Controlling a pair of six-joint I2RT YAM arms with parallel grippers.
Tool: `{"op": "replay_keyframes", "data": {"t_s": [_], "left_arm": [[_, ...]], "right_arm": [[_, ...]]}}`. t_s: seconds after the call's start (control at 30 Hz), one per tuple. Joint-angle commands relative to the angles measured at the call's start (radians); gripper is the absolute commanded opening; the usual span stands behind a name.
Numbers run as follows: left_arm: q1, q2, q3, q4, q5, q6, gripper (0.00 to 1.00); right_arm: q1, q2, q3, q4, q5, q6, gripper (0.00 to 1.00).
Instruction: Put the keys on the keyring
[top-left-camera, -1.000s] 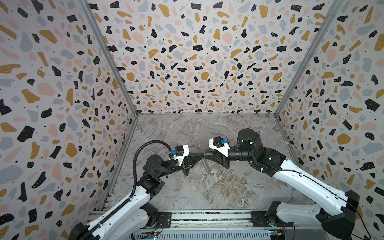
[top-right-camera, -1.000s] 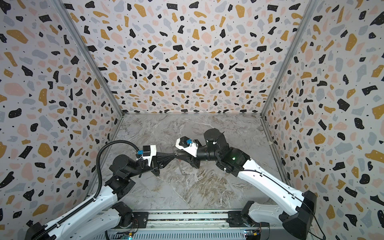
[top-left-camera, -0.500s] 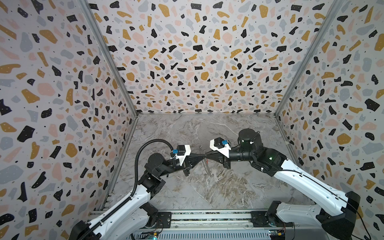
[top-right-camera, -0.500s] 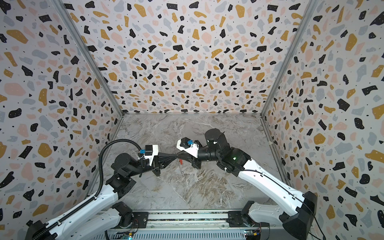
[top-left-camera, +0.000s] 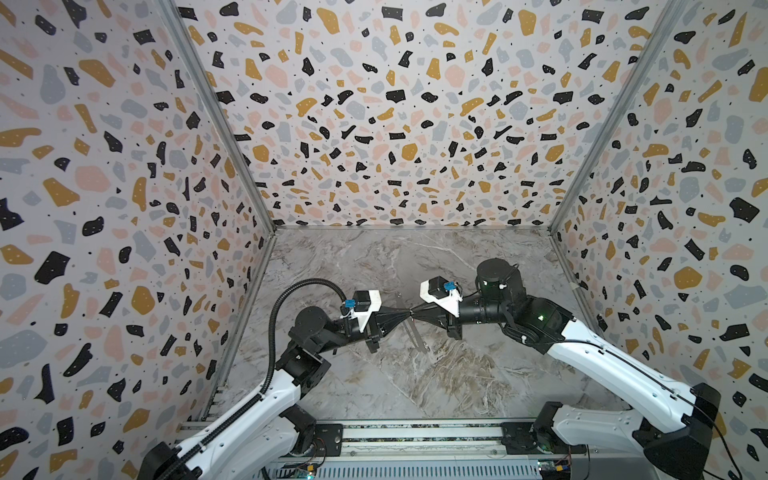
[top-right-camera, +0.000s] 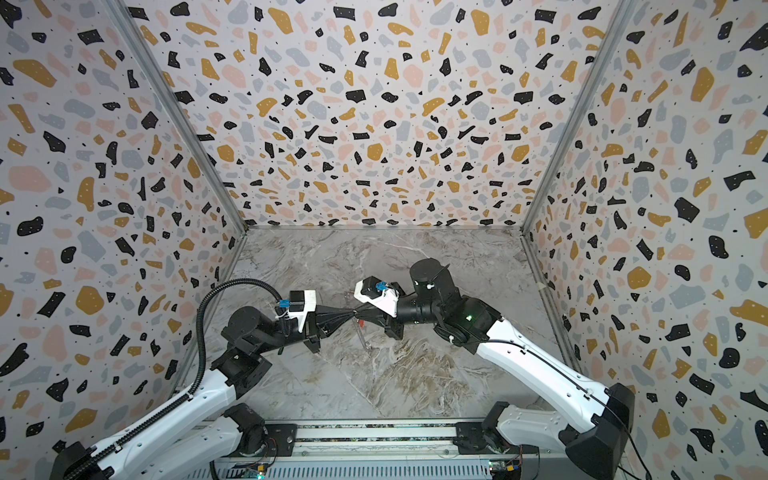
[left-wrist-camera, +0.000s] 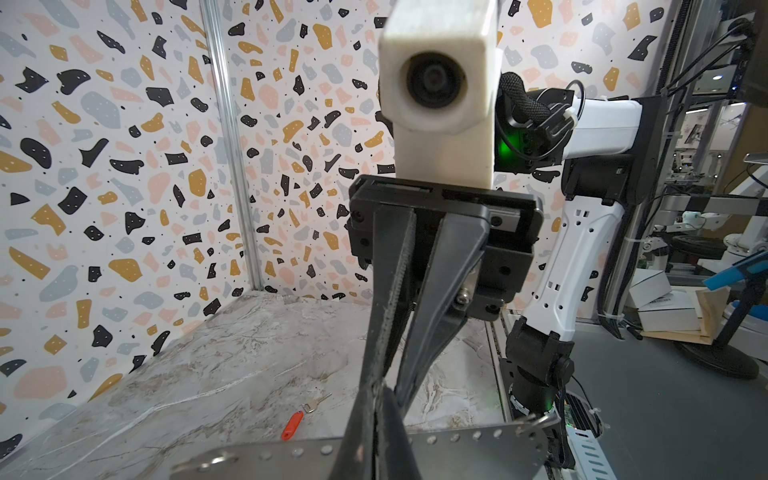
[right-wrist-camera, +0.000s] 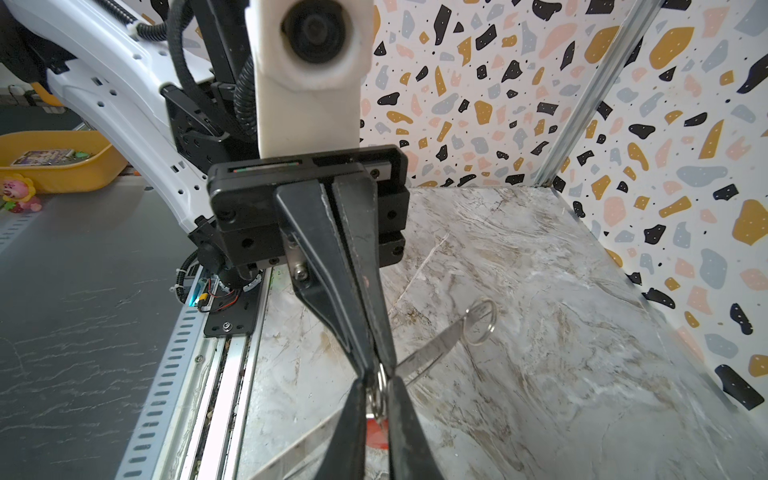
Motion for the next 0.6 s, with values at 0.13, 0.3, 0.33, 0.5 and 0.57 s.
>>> {"op": "replay_keyframes", "data": {"t_s": [0.13,0.3,0.33,0.5,0.57], "left_arm": [[-0.003,-0.017,0.031,0.073,0.030,0.005,0.00],[-0.004,-0.014,0.032,0.068,0.025,0.007,0.00],[-0.004,-0.014,0.033,0.061,0.020,0.010,0.00],[-0.004,-0.021,0.032,0.046,-0.008,0.021,0.00],[-0.003,-0.024,0.030,0.044,-0.021,0.022,0.03]], "right_arm": [[-0.007,-0.007,0.012,-0.009,-0.019,0.003,0.04],[-0.006,-0.003,0.016,-0.004,-0.021,0.012,0.00],[-0.008,-0.003,0.016,-0.001,-0.015,0.015,0.00],[-0.008,-0.005,0.018,0.007,0.025,0.040,0.00],[-0.008,-0.005,0.023,0.004,0.038,0.051,0.00]]}}
